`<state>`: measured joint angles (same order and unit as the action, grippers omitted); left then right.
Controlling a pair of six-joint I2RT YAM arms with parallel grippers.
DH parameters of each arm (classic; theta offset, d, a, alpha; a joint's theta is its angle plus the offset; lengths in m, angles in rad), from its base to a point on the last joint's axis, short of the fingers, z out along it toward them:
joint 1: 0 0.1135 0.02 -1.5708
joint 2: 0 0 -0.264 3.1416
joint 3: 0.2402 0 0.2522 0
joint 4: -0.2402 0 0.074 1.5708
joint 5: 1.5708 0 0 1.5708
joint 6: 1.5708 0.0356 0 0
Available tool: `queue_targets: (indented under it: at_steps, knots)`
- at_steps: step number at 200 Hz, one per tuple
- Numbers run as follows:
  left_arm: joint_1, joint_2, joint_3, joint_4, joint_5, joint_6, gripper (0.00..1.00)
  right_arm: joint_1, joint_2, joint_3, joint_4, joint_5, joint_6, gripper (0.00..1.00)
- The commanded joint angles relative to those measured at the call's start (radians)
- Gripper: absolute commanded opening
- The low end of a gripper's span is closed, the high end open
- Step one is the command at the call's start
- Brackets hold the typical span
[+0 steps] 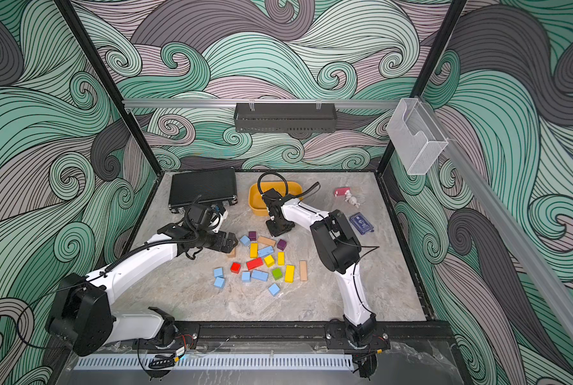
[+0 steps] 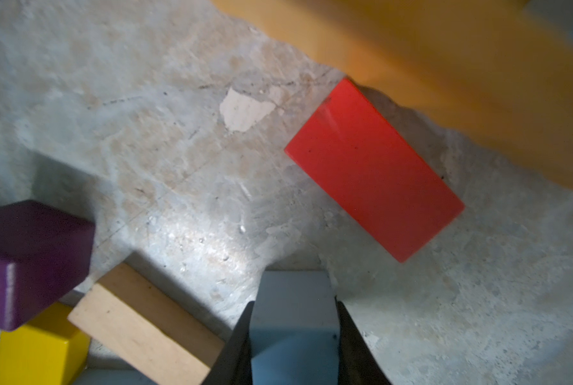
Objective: Pick out the blue building blocks
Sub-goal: Pick up the building block from the center of the board.
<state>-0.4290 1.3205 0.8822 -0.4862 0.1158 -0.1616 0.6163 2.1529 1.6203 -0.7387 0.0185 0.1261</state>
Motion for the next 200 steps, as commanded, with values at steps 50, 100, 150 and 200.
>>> queue_targets:
  at_steps: [50, 100, 150, 200]
  knots:
    - [-0.007, -0.038, 0.062, -0.026, -0.003, 0.02, 0.99, 0.011, -0.135, -0.072, -0.013, -0.016, 0.03, 0.0]
    - [-0.007, -0.092, 0.089, -0.037, 0.003, 0.052, 0.99, 0.011, -0.251, -0.112, -0.014, -0.035, 0.051, 0.0]
    - [-0.007, -0.169, 0.102, -0.003, -0.008, 0.088, 0.98, 0.011, -0.375, -0.103, -0.025, -0.04, 0.06, 0.0]
    - [-0.007, -0.182, 0.178, -0.032, -0.008, 0.097, 0.99, 0.009, -0.423, -0.018, -0.052, -0.039, 0.057, 0.0]
